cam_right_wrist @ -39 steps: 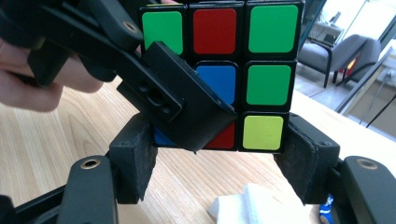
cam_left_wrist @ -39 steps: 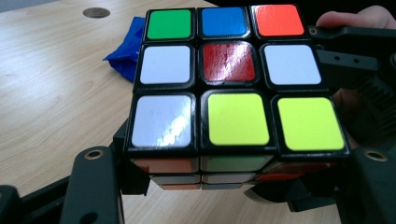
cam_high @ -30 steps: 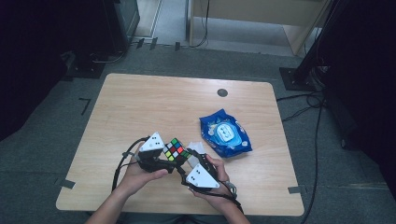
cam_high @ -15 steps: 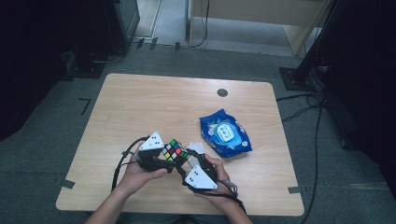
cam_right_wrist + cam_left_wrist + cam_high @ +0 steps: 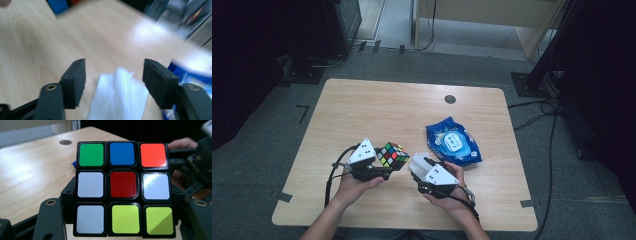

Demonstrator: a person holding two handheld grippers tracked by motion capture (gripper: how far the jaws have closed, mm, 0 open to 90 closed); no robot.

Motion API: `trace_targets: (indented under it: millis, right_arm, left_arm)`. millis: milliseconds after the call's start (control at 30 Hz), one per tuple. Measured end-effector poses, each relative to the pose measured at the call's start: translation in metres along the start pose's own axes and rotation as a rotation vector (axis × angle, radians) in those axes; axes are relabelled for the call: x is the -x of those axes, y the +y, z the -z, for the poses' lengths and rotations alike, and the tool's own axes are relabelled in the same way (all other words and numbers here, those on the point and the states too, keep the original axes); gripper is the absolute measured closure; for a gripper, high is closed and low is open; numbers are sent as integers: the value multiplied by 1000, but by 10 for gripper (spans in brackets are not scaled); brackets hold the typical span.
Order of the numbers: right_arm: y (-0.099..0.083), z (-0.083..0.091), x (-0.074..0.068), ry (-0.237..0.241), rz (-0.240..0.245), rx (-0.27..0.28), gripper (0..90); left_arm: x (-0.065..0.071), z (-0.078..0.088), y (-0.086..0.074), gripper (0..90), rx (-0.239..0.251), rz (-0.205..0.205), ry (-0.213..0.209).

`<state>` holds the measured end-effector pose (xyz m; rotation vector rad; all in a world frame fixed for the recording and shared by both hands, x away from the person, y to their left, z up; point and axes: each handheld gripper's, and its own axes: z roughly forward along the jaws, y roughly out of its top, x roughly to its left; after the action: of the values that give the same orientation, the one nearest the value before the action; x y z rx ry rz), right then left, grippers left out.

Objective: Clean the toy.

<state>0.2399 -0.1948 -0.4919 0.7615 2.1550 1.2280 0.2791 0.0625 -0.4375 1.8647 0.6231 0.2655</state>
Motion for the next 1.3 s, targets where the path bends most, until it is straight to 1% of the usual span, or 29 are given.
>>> trace_targets:
  millis: [100,133,167,233,300,367,467,533,600,633,700,767,800,833,867,900,967,1033,1100,1167,1233,1300]
  right_arm:
    - [-7,-4,8,30,-32,-110,424]
    - [-9,-5,9,35,-46,-134,448]
    - [-11,-6,10,38,-56,-152,472]
    - [-13,-9,12,53,-73,-183,493]
    - [-16,-10,14,46,-88,-210,520]
    - [-19,-11,17,54,-114,-221,539]
    - [-22,-13,21,38,-148,-246,540]
    - [-25,-15,21,35,-163,-257,550]
    - [-26,-17,22,43,-178,-263,574]
    - [-26,-17,23,49,-185,-261,602]
    - [-26,-17,24,53,-194,-262,686]
    - [-27,-17,25,49,-210,-262,815]
    - [-26,-16,25,47,-214,-267,855]
    - [-26,-16,25,37,-207,-273,880]
    - [-25,-15,25,23,-202,-276,887]
    - [-23,-13,25,17,-197,-266,890]
    - [-17,-8,25,11,-213,-220,894]
    - [-8,1,27,-1,-223,-159,894]
    - [2,11,28,-2,-247,-92,895]
    - [13,21,27,-14,-263,-26,894]
    - [23,31,27,-25,-265,28,894]
    - [32,41,24,-23,-266,79,893]
  left_arm:
    - [-1,3,0,337,12,-23,0]
    - [0,3,-1,337,17,-33,8]
    - [0,4,-1,337,23,-39,4]
    - [1,4,-1,337,29,-49,-9]
    - [2,3,-1,337,22,-63,-6]
    - [3,1,-2,337,12,-70,-4]
    - [5,-2,-4,337,-3,-77,-4]
    - [6,-4,-5,337,-12,-82,-4]
    - [9,-5,-6,337,-9,-99,1]
    - [10,-5,-5,337,-8,-103,-1]
    - [12,-5,-5,337,0,-109,0]
    - [12,-5,-5,337,3,-107,-3]
    - [13,-5,-6,337,3,-111,0]
    - [13,-5,-6,337,2,-115,2]
    - [13,-5,-6,337,-1,-116,1]
    - [13,-5,-6,337,-5,-119,3]
    - [13,-6,-7,337,-8,-120,7]
    - [13,-7,-8,337,-11,-124,8]
    - [13,-10,-10,337,-21,-127,9]
    - [13,-13,-13,337,-35,-134,13]
    - [14,-17,-17,337,-44,-132,10]
    - [16,-21,-20,337,-58,-140,10]
